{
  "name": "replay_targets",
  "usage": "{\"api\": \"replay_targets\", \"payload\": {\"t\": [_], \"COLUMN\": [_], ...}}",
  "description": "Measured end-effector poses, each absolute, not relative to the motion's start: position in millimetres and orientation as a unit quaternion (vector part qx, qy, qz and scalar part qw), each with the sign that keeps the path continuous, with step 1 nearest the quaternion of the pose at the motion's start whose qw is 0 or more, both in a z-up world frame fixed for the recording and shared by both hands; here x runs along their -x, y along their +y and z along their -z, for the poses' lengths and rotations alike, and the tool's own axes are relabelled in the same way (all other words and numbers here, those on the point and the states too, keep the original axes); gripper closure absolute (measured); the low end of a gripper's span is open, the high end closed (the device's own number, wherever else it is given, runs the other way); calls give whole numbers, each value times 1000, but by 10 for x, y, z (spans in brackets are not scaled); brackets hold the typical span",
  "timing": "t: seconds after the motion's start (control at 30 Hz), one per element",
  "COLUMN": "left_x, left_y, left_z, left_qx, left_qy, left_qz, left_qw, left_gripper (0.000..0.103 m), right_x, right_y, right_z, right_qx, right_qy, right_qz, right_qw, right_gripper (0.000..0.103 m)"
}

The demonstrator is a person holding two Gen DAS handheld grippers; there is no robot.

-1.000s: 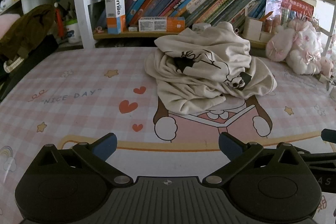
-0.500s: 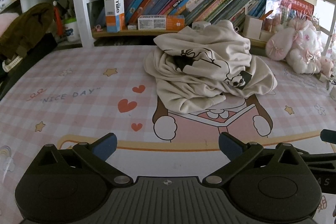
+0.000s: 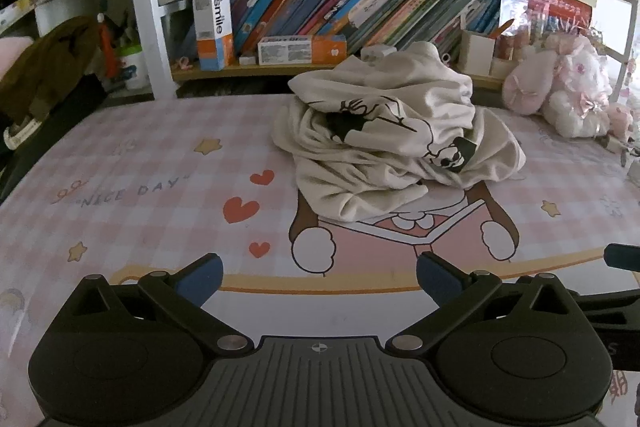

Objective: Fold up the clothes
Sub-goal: 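Reach both grippers into the crumpled cream T-shirt pile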

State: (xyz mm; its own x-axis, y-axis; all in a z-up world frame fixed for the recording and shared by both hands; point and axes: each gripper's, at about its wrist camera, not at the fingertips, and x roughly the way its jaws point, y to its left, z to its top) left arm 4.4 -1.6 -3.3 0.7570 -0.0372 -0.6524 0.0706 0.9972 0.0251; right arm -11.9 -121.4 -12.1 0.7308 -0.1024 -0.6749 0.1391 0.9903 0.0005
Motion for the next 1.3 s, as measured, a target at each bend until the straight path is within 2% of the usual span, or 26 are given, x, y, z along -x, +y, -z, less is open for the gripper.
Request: {"api": "replay_targets", "payload": {"t": [0.37, 0.57, 0.9, 1.07, 1.2, 1.3], "left_x": [-178, -458, -908, -1075, -1181, -1211], "left_y": [-25, -43, -81, -97, -107, -133], "left_z": [50, -4, 98, 134, 170, 167], "left_qx": [-34, -49, -34, -41, -37, -37], "left_qy": [349, 334, 366, 374, 383, 389], "left_qz": [62, 64, 87, 91, 98, 101], "left_qw": [935, 939, 926, 922, 918, 915], "left_gripper": [0, 0, 0, 0, 1, 1], "right_x": [61, -201, -700, -923, -1074, -1188], "right_y": [-1339, -1574, -1802, -1842, -1836, -1832], "right_z": [185, 157, 145, 178, 220, 251], "right_qx": [-69, -90, -85, -90, -97, -103], "right_qy": [375, 371, 365, 375, 387, 395], "right_qz": [56, 65, 22, 0, -19, -34], "right_qw": [923, 922, 927, 923, 917, 912], "right_gripper": [0, 0, 3, 30, 44, 68]}}
